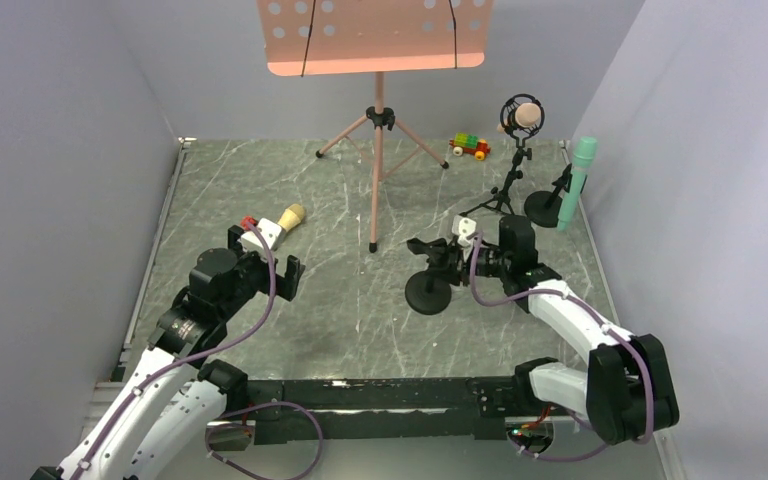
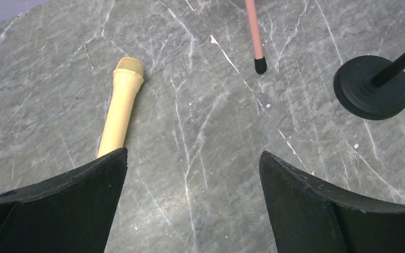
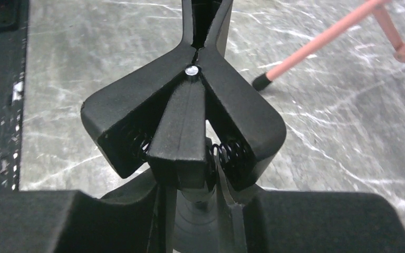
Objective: Attach the microphones to the stand
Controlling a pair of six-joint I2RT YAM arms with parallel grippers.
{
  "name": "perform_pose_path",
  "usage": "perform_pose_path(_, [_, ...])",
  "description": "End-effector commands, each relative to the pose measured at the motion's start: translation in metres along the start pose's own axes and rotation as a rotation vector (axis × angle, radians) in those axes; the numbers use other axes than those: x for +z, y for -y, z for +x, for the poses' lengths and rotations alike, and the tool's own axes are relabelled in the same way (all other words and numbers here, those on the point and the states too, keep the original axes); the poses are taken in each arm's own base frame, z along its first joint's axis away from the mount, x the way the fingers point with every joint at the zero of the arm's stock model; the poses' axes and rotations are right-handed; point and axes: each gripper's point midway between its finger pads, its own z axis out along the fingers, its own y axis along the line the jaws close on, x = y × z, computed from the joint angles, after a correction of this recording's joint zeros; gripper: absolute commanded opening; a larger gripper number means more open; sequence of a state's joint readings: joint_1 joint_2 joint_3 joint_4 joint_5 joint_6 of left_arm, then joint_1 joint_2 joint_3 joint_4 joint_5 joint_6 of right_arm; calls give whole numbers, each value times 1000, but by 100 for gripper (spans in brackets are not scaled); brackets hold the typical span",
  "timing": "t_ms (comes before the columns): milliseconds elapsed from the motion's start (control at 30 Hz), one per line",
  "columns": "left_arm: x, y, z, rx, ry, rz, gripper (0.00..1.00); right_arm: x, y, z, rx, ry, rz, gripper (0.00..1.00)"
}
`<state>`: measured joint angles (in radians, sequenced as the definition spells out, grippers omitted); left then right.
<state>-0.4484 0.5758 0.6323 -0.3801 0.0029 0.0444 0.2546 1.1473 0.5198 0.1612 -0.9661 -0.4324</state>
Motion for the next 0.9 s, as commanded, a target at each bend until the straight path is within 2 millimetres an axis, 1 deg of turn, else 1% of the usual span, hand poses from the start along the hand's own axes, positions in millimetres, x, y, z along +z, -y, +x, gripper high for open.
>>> perform_pose_path(0, [1, 1, -8, 10, 31, 8, 99, -2, -33, -14, -97, 43, -237, 9])
perform_pose_path(100, [1, 0, -8, 10, 29, 7, 99, 0, -37, -18, -112, 40, -354, 8])
perform_pose_path(167, [1, 0, -8, 9, 29, 6, 99, 2, -36, -18, -107, 26, -421, 7])
perform_pose_path(200, [1, 0, -7, 10, 28, 5, 99, 3, -35, -15, -93, 13, -454, 7])
perform_pose_path(267, [1, 0, -7, 9, 28, 3, 99, 6, -31, -12, -70, -7, -504, 6])
perform_pose_path(333, [1, 0, -7, 10, 27, 3, 99, 7, -24, -12, -47, 9, -516, 7])
perform_pose_path(433, [1, -1, -7, 11, 28, 0, 99, 9, -14, -4, -54, -11, -474, 8])
perform_pose_path(500, [1, -1, -7, 12, 28, 1, 99, 13, -4, 2, -70, -39, -383, 8])
perform_pose_path(533, [1, 0, -7, 13, 25, 5, 99, 14, 2, 1, -82, -39, -320, 8])
perform_pose_path(567, [2, 0, -6, 13, 23, 7, 99, 13, 1, 9, -76, -38, -272, 9])
perform_pose_path(600, [2, 1, -7, 13, 24, 10, 99, 14, 7, 4, -90, -15, -223, 9])
perform_pose_path(633, [2, 1, -6, 13, 22, 10, 99, 14, 8, 3, -88, -11, -197, 9])
perform_pose_path(767, [2, 1, -6, 12, 20, 12, 99, 14, 11, 7, -44, -15, -161, 9])
perform_pose_path(800, [2, 1, -6, 12, 20, 13, 99, 14, 10, 6, -49, -14, -166, 11])
perform_pose_path(833, [2, 1, -6, 10, 21, 12, 99, 14, 9, 7, -42, -18, -176, 17])
perform_pose_path(867, [2, 1, -6, 10, 23, 11, 99, 14, 7, 7, -29, -27, -188, 30])
